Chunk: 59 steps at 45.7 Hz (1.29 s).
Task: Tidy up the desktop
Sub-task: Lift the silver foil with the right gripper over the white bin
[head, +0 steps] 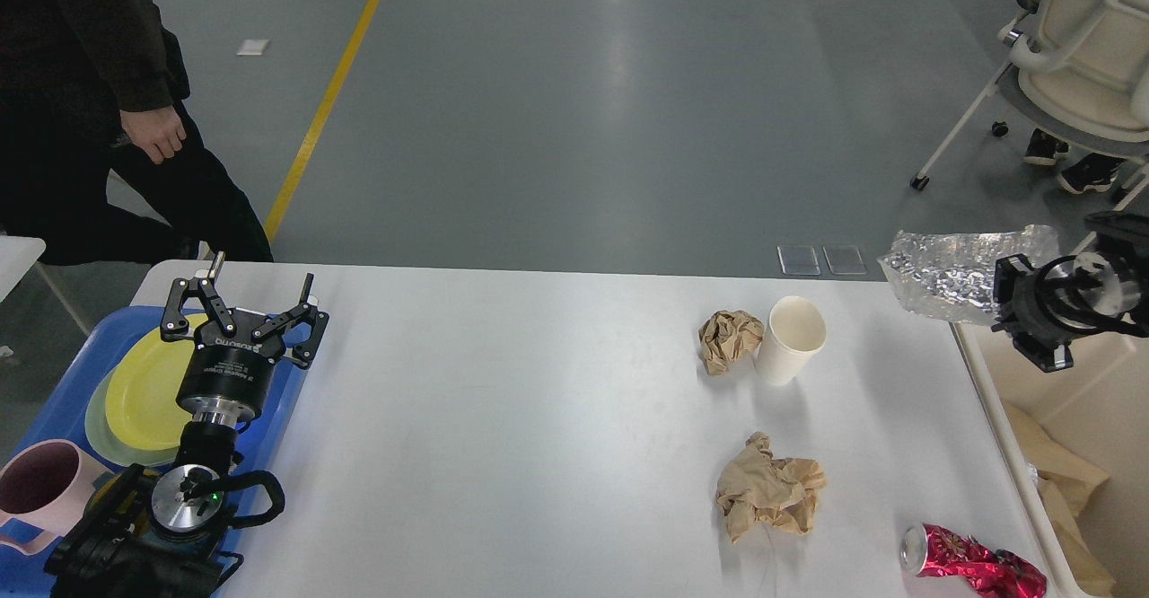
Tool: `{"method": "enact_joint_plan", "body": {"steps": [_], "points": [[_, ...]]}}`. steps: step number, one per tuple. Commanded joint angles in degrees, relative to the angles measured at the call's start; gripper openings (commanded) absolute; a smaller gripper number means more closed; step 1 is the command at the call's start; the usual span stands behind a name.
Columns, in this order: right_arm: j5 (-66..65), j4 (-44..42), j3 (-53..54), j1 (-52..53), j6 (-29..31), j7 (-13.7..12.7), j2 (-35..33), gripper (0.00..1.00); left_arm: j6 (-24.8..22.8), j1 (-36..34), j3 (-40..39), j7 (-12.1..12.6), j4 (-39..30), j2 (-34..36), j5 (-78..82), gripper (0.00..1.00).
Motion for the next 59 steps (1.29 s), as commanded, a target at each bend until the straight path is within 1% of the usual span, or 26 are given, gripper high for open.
{"method": "enact_joint_plan", "body": {"steps": [1,4,6,9,12,15,18,20,26,29,33,35,36,39,44,45,46,47,53,59], "points": [[-2.1,9.9,-10.6,10.6,2.0,-0.3,-2.7,0.0,0.0,0.0,0.0,0.0,0.0,0.0,0.0,0.96],[-2.4,15.0,-18.8,17.6,4.5,0.0,-2.5,0.0,0.0,0.0,0.0,0.0,0.0,0.0,0.0,0.96],[-2.8,17.9,-24.0,22.1,7.9,0.2,-2.2,0.0,0.0,0.0,0.0,0.0,0.0,0.0,0.0,0.96],[-5.1,20.5,-28.8,27.6,13.6,0.4,-1.6,0.0,0.0,0.0,0.1,0.0,0.0,0.0,0.0,0.96],[-8.0,23.3,-31.0,32.1,19.2,0.5,-1.3,0.0,0.0,0.1,0.0,-0.1,0.0,0.0,0.0,0.96],[-11.8,28.0,-32.1,36.8,24.7,0.9,-1.4,0.0,0.0,0.0,0.0,0.0,0.0,0.0,0.0,0.96],[-15.6,33.7,-32.9,42.0,28.5,1.4,-1.3,0.0,0.0,0.0,0.0,-0.1,0.0,0.0,0.0,0.96],[-17.1,37.9,-33.4,45.4,29.7,1.6,-1.1,0.0,0.0,0.0,0.0,0.0,0.0,0.0,0.0,0.96],[-17.9,48.4,-33.6,53.9,29.9,1.7,-0.2,0.0,0.0,0.0,0.0,0.0,0.0,0.0,0.0,0.96],[-18.1,52.7,-34.2,58.6,29.9,1.7,1.9,0.0,0.0,0.0,0.0,-0.1,0.0,0.0,0.0,0.96],[-18.2,54.0,-36.3,61.0,29.6,2.0,5.7,0.0,0.0,0.0,0.0,-0.1,0.0,0.0,0.0,0.96],[-18.2,54.0,-36.8,61.1,29.5,3.3,6.2,0.0,0.0,0.1,0.0,-0.1,0.0,0.0,0.0,0.96],[-18.2,54.0,-37.1,61.4,29.6,4.7,6.3,0.0,0.0,0.0,0.0,0.0,0.0,0.0,0.0,0.96],[-18.4,54.0,-39.6,62.2,29.9,11.0,7.1,0.0,0.0,0.1,0.0,-0.1,0.0,0.0,0.0,0.96],[-19.4,54.3,-47.5,65.0,29.9,21.4,11.9,0.0,0.0,0.1,0.0,-0.1,0.0,0.0,0.0,0.96],[-19.7,54.4,-48.4,65.3,29.8,23.0,12.5,0.0,0.0,0.0,0.0,0.0,0.0,0.0,0.0,0.96],[-20.0,54.4,-49.1,65.4,29.9,24.0,12.7,0.0,0.0,0.1,0.0,0.0,0.0,0.0,0.0,0.96],[-20.3,54.4,-49.4,65.4,29.9,24.7,12.7,0.0,0.0,0.0,0.0,0.0,0.0,0.0,0.0,0.96],[-22.2,54.2,-49.8,65.4,29.7,24.5,10.5,0.0,0.0,0.1,0.0,-0.1,0.1,0.0,0.0,0.96],[-22.3,53.1,-50.9,65.0,27.8,24.4,8.3,0.0,0.0,0.1,0.1,0.0,0.0,0.0,0.0,0.96]]}}
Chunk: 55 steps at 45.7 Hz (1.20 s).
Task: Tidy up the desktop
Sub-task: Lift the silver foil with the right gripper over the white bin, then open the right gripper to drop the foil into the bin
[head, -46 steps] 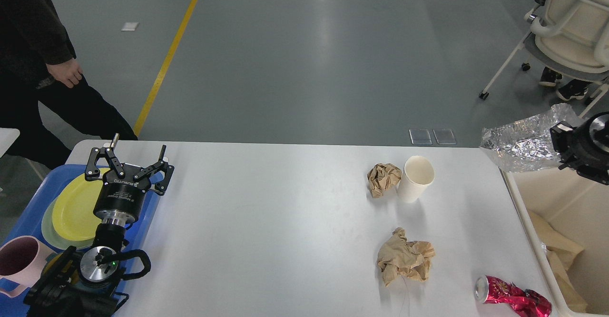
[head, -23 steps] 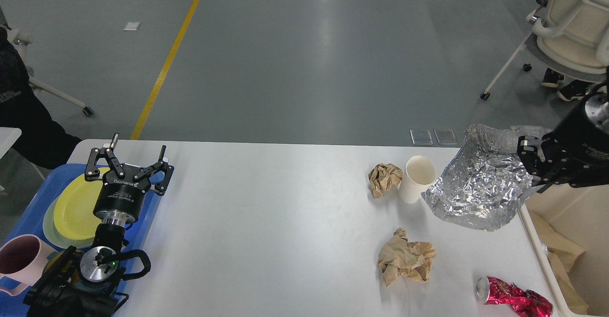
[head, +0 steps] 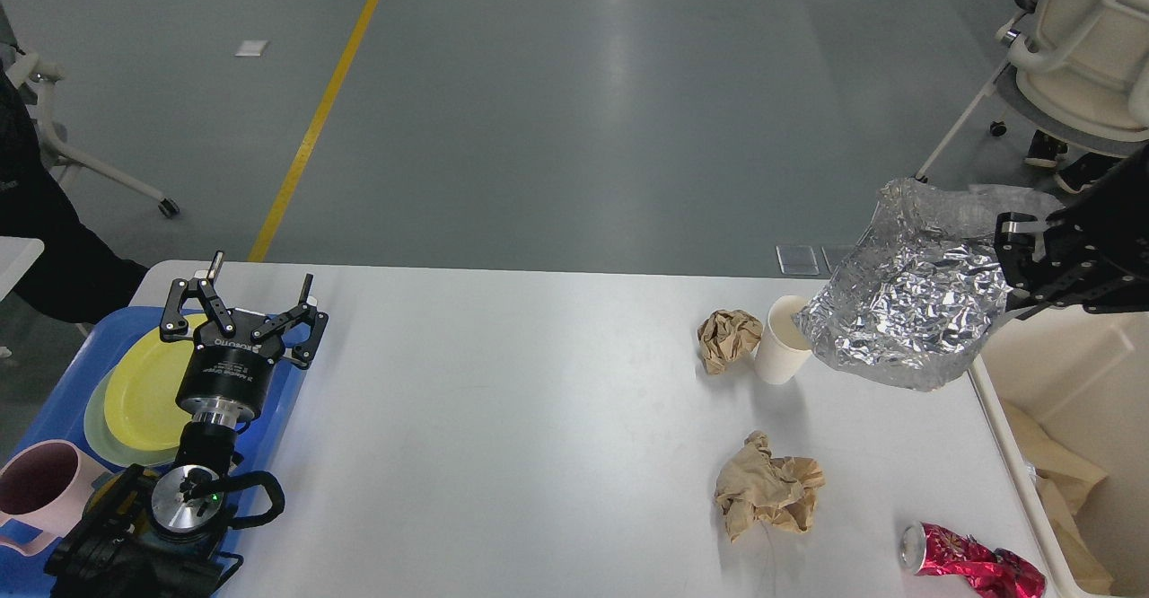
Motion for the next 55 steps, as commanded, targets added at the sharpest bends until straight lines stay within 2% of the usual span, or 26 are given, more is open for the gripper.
{"method": "enact_joint_plan", "body": {"steps": [1,5,10,12,18,24,33,40,45,49,55], "points": [[-0.2,-1.2,-1.5,-0.5,-2.0,-0.1,-2.4,0.0,0.0,0.0,0.1,0.0,0.1,0.0,0.0,0.96],[-0.2,-2.6,-3.4,-2.3,-6.0,-0.2,-6.3,0.0,0.0,0.0,0.1,0.1,0.0,0.0,0.0,0.96],[-0.8,-7.6,-3.4,-10.3,-11.9,-2.6,-13.9,0.0,0.0,0.0,0.1,0.1,0.0,0.0,0.0,0.96],[-1.6,-11.4,-2.7,-15.0,-13.9,-3.3,-16.9,0.0,0.0,0.0,0.0,0.1,0.0,0.0,0.0,0.96],[-1.7,-22.9,-0.3,-28.1,-17.9,-3.1,-21.7,0.0,0.0,0.0,0.1,0.1,0.0,0.0,0.0,0.96],[-0.9,-35.1,11.3,-48.5,-23.3,-3.1,-25.5,0.0,0.0,0.0,0.1,0.1,0.1,0.0,0.0,0.96],[-0.8,-56.2,33.1,-79.7,-25.6,-3.1,-22.5,0.0,0.0,0.0,0.1,0.1,0.1,0.0,0.0,0.96],[-0.8,-76.7,44.4,-99.0,-25.5,-3.1,-13.8,0.0,0.0,0.0,0.1,0.1,0.1,0.0,0.0,0.96],[-0.8,-90.9,47.4,-109.6,-25.8,-3.1,-5.3,0.0,0.0,0.0,0.1,0.0,0.1,0.0,0.0,0.96],[-0.8,-95.4,47.5,-113.6,-26.7,-3.2,-0.5,0.0,0.0,0.0,0.1,0.1,0.1,0.0,-0.1,0.96],[-0.8,-95.5,47.8,-114.4,-29.2,-3.4,1.9,0.0,0.0,0.0,0.1,0.0,0.1,0.0,-0.1,0.96]]}}
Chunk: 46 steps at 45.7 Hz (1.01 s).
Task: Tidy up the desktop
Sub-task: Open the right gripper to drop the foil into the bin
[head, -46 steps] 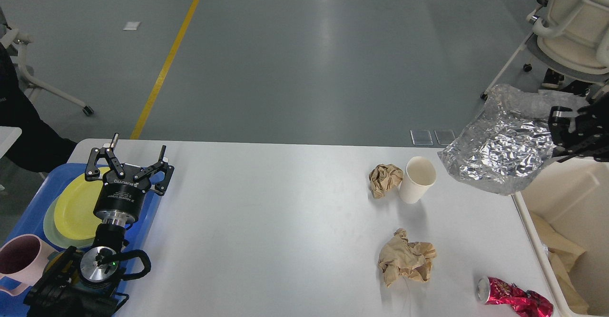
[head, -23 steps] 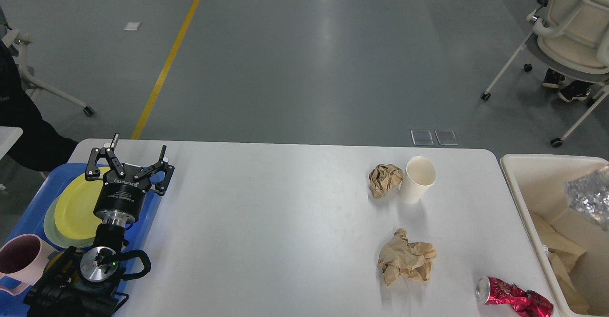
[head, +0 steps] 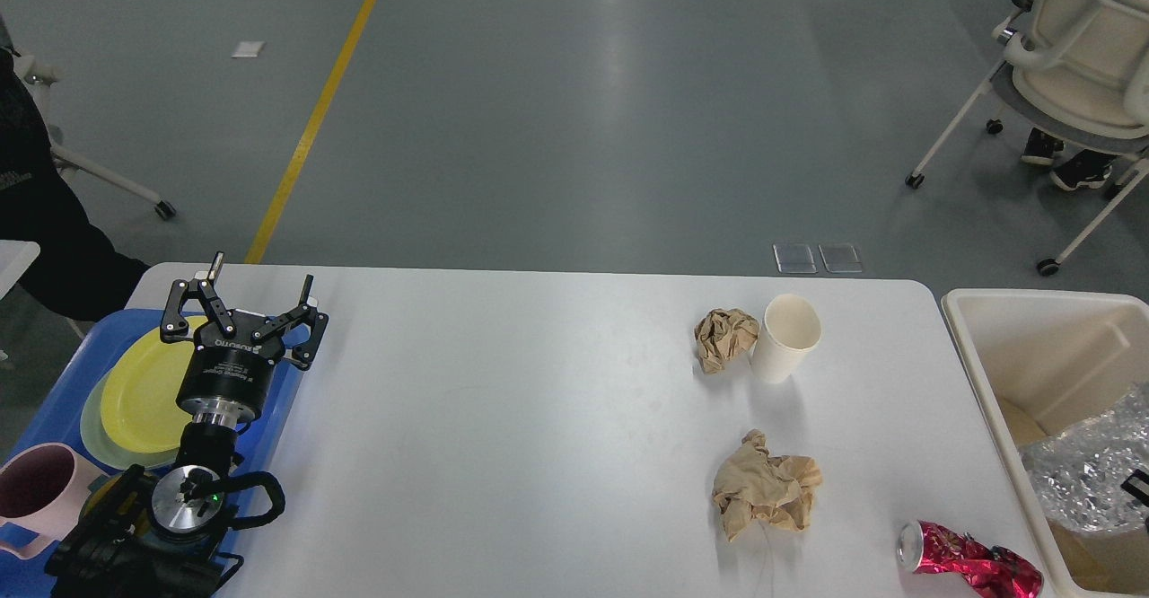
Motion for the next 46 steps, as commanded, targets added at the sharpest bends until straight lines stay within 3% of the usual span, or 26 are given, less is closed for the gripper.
{"method": "enact_joint_plan", "body": {"steps": [1,12,13,17,19,20,36,41,46], "points": [[0.0,-0.8,0.4,-1.1,-2.0,-0.1,2.6,0.0,0.0,0.0,-0.1,0.0,0.0,0.0,0.0,0.96],[0.0,-0.8,0.2,-1.4,-2.6,-0.5,4.5,0.0,0.0,-0.1,0.0,0.0,0.0,0.0,0.0,0.96],[0.0,-0.8,0.2,-1.4,-2.8,-0.5,4.5,0.04,0.0,-0.1,0.0,0.0,0.0,0.0,0.0,0.96],[0.0,-0.7,0.3,-1.1,-7.6,-0.3,4.2,0.7,0.0,-0.1,0.0,0.0,0.0,0.0,0.0,0.96],[0.0,-0.7,0.2,-1.1,-10.6,-0.1,4.4,0.97,0.0,-0.1,0.0,0.0,0.0,0.0,0.0,0.96],[0.0,-0.6,0.2,-1.1,-11.6,-0.1,4.4,1.0,0.0,-0.1,0.0,0.0,0.0,0.0,0.0,0.96],[-0.1,0.9,0.2,0.2,-12.5,0.0,3.1,1.0,0.0,-0.1,0.0,0.0,0.0,0.0,0.0,0.96],[-0.6,8.3,-0.8,5.5,-10.6,-0.5,-1.2,1.0,0.0,-0.1,0.0,0.1,0.0,0.0,0.0,0.96],[-1.8,19.4,-3.7,14.9,-3.6,-0.9,-7.0,1.0,0.0,-0.1,0.0,0.1,0.0,0.0,0.0,0.96]]}}
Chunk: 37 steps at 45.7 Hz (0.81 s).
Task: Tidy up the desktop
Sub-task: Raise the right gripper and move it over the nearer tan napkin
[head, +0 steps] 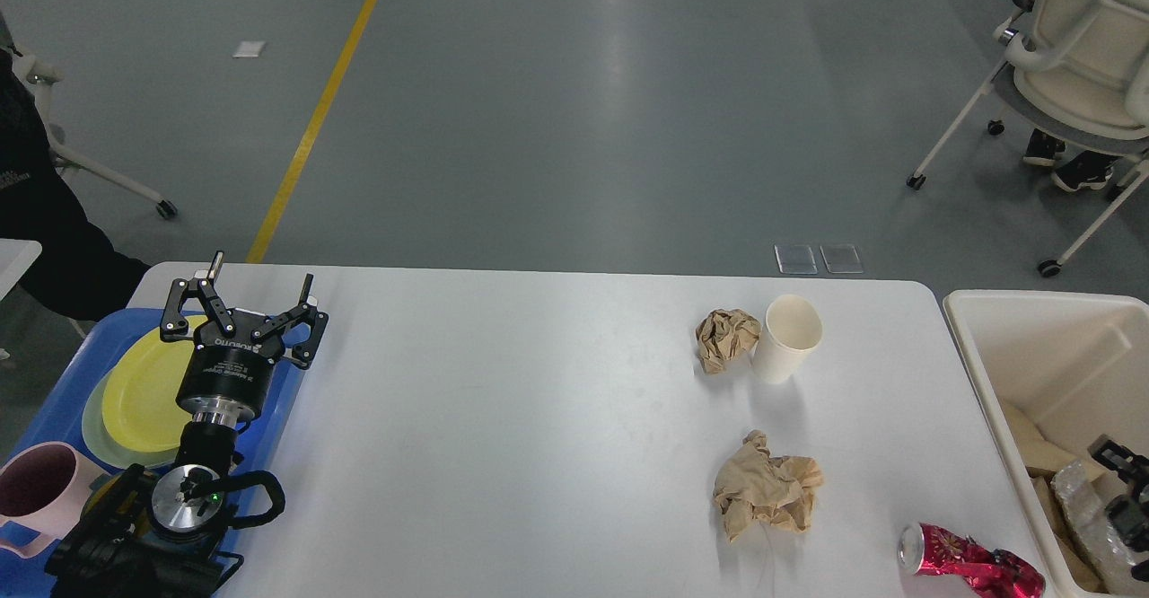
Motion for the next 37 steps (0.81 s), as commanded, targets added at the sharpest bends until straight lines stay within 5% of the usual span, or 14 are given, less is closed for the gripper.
{"method": "enact_joint_plan", "body": {"steps": [1,15,28,37], "points": [[-1.7,12.4,-4.4,11.2,7.5,-0.5,-6.2,1.0,0.0,0.0,0.0,0.1,0.0,0.0,0.0,0.96],[-6.6,43.3,-28.4,47.6,17.4,-0.7,-10.2,1.0,0.0,0.0,0.0,0.1,0.0,0.0,0.0,0.96],[-6.3,58.0,-33.9,76.7,43.5,-1.0,-1.5,1.0,0.0,0.0,0.0,0.1,0.0,0.0,0.0,0.96],[-6.0,75.0,-34.5,94.2,45.7,-5.3,-1.3,1.0,0.0,0.0,0.0,0.0,0.0,0.0,0.0,0.96]]}}
